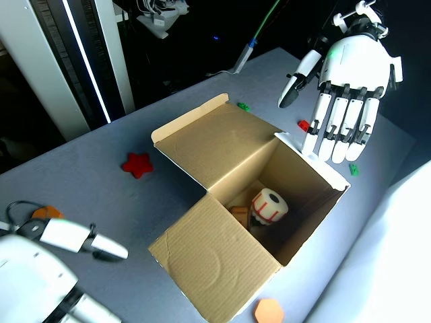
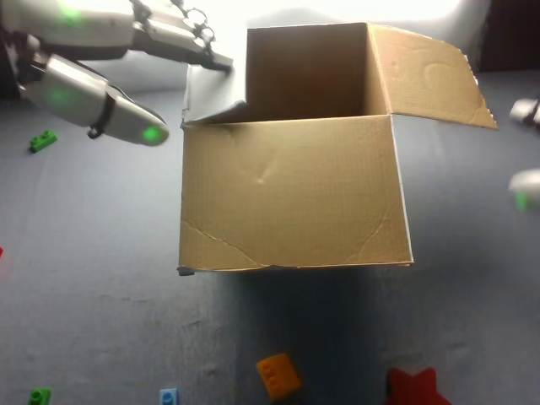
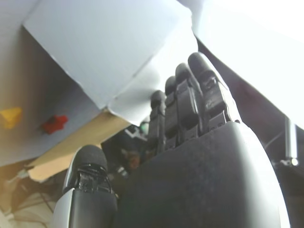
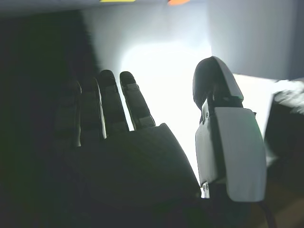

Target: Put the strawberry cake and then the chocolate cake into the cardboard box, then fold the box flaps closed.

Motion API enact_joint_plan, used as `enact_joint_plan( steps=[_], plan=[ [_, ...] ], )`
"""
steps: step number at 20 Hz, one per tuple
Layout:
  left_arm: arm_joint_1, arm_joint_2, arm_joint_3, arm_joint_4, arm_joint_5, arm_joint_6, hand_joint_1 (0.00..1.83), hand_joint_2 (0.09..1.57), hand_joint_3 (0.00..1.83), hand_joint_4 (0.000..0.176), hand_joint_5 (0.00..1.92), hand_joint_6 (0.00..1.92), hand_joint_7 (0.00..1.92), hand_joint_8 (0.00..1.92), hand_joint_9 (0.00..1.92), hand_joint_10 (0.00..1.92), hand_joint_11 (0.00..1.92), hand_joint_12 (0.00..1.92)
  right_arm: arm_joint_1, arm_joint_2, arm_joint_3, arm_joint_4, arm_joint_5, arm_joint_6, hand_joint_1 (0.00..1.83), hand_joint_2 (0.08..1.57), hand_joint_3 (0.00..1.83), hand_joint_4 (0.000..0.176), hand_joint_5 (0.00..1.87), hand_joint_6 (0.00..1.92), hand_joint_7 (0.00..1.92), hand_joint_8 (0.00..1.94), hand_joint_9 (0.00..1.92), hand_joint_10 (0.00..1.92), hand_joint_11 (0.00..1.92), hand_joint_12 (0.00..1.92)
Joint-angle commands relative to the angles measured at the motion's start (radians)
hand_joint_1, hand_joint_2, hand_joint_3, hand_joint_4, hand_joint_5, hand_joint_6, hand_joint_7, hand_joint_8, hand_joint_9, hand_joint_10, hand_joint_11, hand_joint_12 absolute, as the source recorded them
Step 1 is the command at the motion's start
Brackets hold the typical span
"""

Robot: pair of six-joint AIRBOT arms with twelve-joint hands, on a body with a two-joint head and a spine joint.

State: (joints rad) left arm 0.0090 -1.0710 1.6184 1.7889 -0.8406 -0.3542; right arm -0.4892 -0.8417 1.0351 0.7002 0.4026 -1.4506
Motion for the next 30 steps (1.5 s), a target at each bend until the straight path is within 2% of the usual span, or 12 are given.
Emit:
enact_joint_plan(
  steps=[1, 4, 6, 14, 16, 17, 18, 19, 20, 25, 27, 30],
  plan=[
    [-0.014, 0.002, 0.004, -0.065, 0.000, 0.000, 0.00, 1.20, 0.00, 0.034, 0.21, 0.01, 0.26, 0.01, 0.31, 0.02, 0.00, 0.99, 0.005, 0.011, 0.005, -0.038, 0.094, 0.000, 0.00, 1.23, 0.05, 0.000, 0.01, 0.00, 0.06, 0.01, 0.02, 0.01, 0.00, 0.00],
    [-0.014, -0.019, 0.004, -0.053, -0.008, -0.002, 0.00, 1.20, 0.00, 0.027, 0.20, 0.00, 0.27, 0.00, 0.33, 0.02, 0.00, 1.06, -0.005, -0.022, 0.009, -0.103, 0.095, 0.005, 0.00, 1.24, 0.05, 0.000, 0.00, 0.00, 0.02, 0.00, 0.00, 0.00, 0.00, 0.00],
    [-0.010, -0.027, 0.002, -0.041, -0.009, -0.002, 0.00, 1.18, 0.00, 0.043, 0.22, 0.01, 0.28, 0.00, 0.34, 0.02, 0.00, 1.08, -0.003, -0.038, 0.011, -0.163, 0.119, 0.033, 0.00, 1.23, 0.04, 0.000, 0.04, 0.02, 0.06, 0.01, 0.05, 0.02, 0.01, 0.00],
    [0.066, -0.032, -0.009, -0.014, -0.009, -0.002, 0.00, 1.18, 0.00, 0.050, 0.18, 0.00, 0.25, 0.00, 0.32, 0.01, 0.00, 1.10, 0.133, -0.010, -0.002, -0.178, 0.119, 0.101, 0.00, 1.29, 0.05, 0.000, 0.00, 0.00, 0.01, 0.00, 0.00, 0.00, 0.00, 0.00],
    [0.076, -0.033, -0.010, -0.007, -0.009, -0.002, 0.00, 1.21, 0.01, 0.029, 0.21, 0.01, 0.28, 0.01, 0.35, 0.01, 0.00, 1.06, 0.188, 0.011, -0.022, -0.179, 0.119, 0.110, 0.00, 1.27, 0.04, 0.000, 0.01, 0.01, 0.00, 0.00, 0.00, 0.00, 0.00, 0.00],
    [0.080, -0.033, -0.011, -0.005, -0.009, -0.002, 0.00, 1.21, 0.01, 0.029, 0.21, 0.01, 0.28, 0.01, 0.35, 0.01, 0.00, 1.06, 0.211, 0.013, -0.028, -0.194, 0.119, 0.121, 0.00, 1.27, 0.04, 0.000, 0.01, 0.01, 0.00, 0.00, 0.00, 0.00, 0.00, 0.00],
    [0.084, -0.033, -0.013, -0.002, -0.009, -0.002, 0.00, 1.19, 0.00, 0.052, 0.20, 0.00, 0.26, 0.00, 0.33, 0.00, 0.00, 1.07, 0.233, 0.013, -0.034, -0.214, 0.122, 0.128, 0.00, 1.28, 0.04, 0.000, 0.00, 0.00, 0.01, 0.00, 0.00, 0.00, 0.00, 0.00],
    [0.088, -0.034, -0.013, 0.000, -0.009, -0.002, 0.00, 1.19, 0.00, 0.052, 0.20, 0.00, 0.26, 0.00, 0.33, 0.00, 0.00, 1.07, 0.252, 0.012, -0.041, -0.214, 0.124, 0.132, 0.00, 1.28, 0.04, 0.000, 0.00, 0.00, 0.01, 0.00, 0.00, 0.00, 0.00, 0.00],
    [0.091, -0.034, -0.015, 0.002, -0.009, -0.002, 0.00, 1.22, 0.01, 0.039, 0.23, 0.02, 0.28, 0.01, 0.34, 0.01, 0.00, 1.07, 0.277, 0.006, -0.048, -0.214, 0.123, 0.133, 0.00, 1.27, 0.04, 0.000, 0.04, 0.01, 0.04, 0.01, 0.04, 0.02, 0.03, 0.02],
    [0.048, -0.026, 0.006, -0.005, -0.030, -0.017, 0.00, 1.20, 0.00, 0.031, 0.22, 0.01, 0.28, 0.00, 0.33, 0.00, 0.00, 1.03, 0.312, -0.041, -0.057, -0.214, 0.095, 0.123, 0.00, 1.26, 0.02, 0.000, 0.05, 0.02, 0.05, 0.01, 0.04, 0.01, 0.05, 0.04],
    [0.023, -0.022, 0.024, 0.000, -0.035, -0.023, 0.00, 1.21, 0.01, 0.029, 0.22, 0.00, 0.26, 0.00, 0.34, 0.00, 0.00, 1.05, 0.322, -0.056, -0.056, -0.214, 0.073, 0.127, 0.00, 1.25, 0.00, 0.000, 0.10, 0.00, 0.08, 0.00, 0.07, 0.01, 0.00, 0.36],
    [-0.016, -0.014, 0.068, 0.000, -0.052, -0.043, 0.00, 1.23, 0.01, 0.022, 0.25, 0.01, 0.29, 0.01, 0.33, 0.00, 0.00, 1.03, 0.339, -0.074, -0.056, -0.214, 0.033, 0.136, 0.00, 1.25, 0.00, 0.009, 0.10, 0.00, 0.10, 0.00, 0.11, 0.01, 0.00, 0.25]
  ],
)
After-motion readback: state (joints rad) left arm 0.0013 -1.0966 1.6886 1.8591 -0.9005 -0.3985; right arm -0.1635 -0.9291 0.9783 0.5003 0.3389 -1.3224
